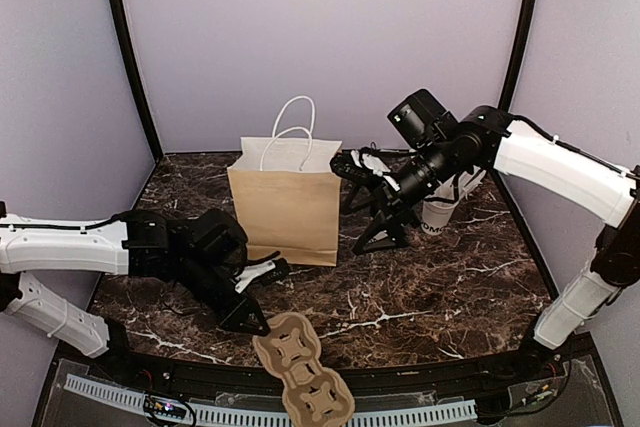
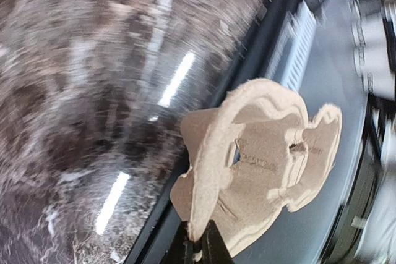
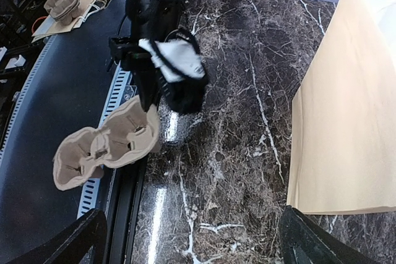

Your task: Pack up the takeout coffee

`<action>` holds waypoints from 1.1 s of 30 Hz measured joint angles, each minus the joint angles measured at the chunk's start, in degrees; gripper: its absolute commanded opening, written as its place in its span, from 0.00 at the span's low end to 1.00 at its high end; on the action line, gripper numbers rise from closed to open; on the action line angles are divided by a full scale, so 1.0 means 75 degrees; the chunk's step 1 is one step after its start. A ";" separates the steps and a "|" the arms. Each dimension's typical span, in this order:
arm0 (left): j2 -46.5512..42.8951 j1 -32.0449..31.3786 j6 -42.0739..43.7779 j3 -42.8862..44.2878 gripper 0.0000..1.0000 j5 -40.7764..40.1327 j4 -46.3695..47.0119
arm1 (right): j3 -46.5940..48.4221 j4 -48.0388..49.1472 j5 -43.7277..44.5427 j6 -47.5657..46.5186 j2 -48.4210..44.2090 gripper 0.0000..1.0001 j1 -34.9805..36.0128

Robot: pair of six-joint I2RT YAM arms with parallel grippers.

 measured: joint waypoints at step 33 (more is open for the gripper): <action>-0.0038 0.1000 -0.0128 0.1947 0.53 -0.2722 -0.0495 | 0.0819 -0.0460 0.0906 -0.0090 -0.0102 0.99 -0.0592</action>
